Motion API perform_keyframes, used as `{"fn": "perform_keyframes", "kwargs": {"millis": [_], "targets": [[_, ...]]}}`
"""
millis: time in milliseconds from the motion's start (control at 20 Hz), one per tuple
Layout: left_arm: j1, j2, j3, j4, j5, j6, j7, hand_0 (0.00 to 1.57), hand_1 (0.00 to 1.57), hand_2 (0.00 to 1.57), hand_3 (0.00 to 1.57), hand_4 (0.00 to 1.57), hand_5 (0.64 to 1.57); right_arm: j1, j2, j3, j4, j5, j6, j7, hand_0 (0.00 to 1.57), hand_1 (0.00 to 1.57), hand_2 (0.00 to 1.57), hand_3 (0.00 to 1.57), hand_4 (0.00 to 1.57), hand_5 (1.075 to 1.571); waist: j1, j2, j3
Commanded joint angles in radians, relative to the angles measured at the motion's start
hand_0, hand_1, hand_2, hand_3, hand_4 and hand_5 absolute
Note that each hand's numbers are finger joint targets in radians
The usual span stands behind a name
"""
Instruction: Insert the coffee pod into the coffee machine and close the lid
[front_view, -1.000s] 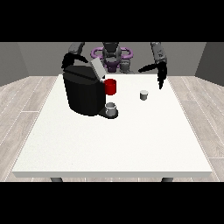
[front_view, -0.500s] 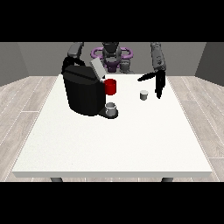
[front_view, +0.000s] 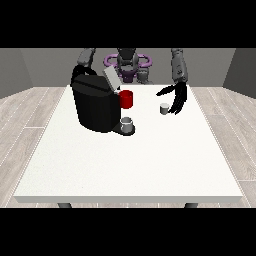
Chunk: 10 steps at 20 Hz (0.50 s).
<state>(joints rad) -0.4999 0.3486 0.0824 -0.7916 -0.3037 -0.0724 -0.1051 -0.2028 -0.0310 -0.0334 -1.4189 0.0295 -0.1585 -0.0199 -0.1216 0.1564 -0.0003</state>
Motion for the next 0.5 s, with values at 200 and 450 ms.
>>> {"fn": "perform_keyframes", "kwargs": {"millis": [200, 450], "targets": [[-0.037, 0.036, -0.047, 0.074, -0.112, 0.021, -0.041, 0.6, 0.6, 0.72, 0.47, 0.0, 1.571, -0.009, 0.03, -0.005, 0.065, 0.0, -0.027, -0.07, 0.0, 0.0, 0.0, 0.0, 0.43, 1.571, 0.009, 0.033, 0.0003], [-0.067, 0.073, -0.046, 0.124, -0.174, 0.092, -0.092, 0.65, 0.65, 0.79, 0.53, 0.0, 1.571, 0.021, 0.003, 0.013, 0.028, -0.011, 0.029, -0.069, 0.0, 0.0, 0.0, 0.0, 0.49, 1.571, -0.029, 0.041, 0.0004]]}}
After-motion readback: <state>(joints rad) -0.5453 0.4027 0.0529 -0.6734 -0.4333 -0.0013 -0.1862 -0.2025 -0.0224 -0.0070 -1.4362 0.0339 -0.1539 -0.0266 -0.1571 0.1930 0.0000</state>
